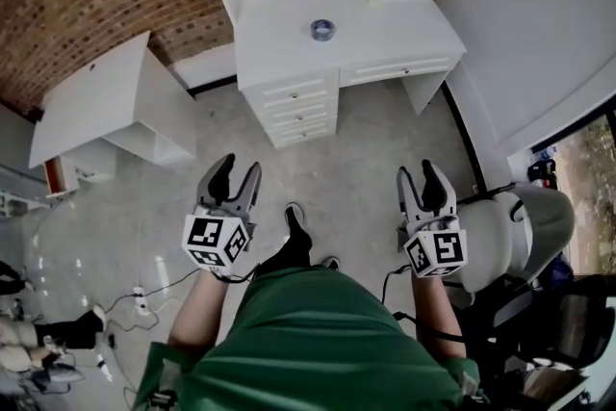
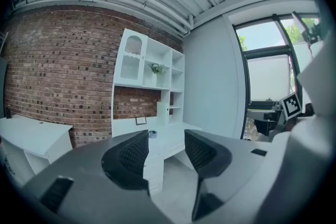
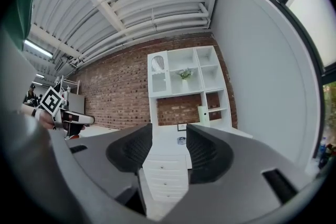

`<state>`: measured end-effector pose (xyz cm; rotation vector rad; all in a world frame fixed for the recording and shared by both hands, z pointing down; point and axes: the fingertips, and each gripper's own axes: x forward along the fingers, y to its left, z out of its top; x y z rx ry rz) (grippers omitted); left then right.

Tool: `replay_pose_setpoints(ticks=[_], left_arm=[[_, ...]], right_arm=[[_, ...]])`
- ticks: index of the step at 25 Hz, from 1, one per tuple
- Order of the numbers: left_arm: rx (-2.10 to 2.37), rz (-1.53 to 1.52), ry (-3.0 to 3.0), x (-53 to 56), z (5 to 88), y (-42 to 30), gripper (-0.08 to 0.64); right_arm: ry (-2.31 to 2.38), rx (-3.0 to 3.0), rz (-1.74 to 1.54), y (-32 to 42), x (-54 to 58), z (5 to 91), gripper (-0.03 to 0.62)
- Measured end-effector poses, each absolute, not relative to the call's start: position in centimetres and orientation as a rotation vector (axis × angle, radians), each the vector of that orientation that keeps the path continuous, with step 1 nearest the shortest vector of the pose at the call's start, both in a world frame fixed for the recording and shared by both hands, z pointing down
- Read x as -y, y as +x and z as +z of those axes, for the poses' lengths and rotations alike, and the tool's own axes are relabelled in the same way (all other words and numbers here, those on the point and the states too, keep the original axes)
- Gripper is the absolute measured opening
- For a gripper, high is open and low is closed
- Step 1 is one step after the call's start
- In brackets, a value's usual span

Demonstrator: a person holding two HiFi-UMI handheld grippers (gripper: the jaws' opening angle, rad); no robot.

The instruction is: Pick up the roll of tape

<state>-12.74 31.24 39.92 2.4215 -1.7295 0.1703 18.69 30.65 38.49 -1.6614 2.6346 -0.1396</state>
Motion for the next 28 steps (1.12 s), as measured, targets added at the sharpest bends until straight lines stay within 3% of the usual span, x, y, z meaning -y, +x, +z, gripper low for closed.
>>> replay_pose_setpoints(ticks=[11,28], left_arm=[[1.493,0.182,2.418,-21.2,44.1,-11.5,0.229],[1.465,0.089,2.333,-4.6,46.9,-23.4,0.225]], right_arm=[[-1.819,-2.601,-0.170,20.0,-23.6,39.3,0.210],[-1.927,-2.636,-0.147,9.8,-8.1,38.8,0.176]])
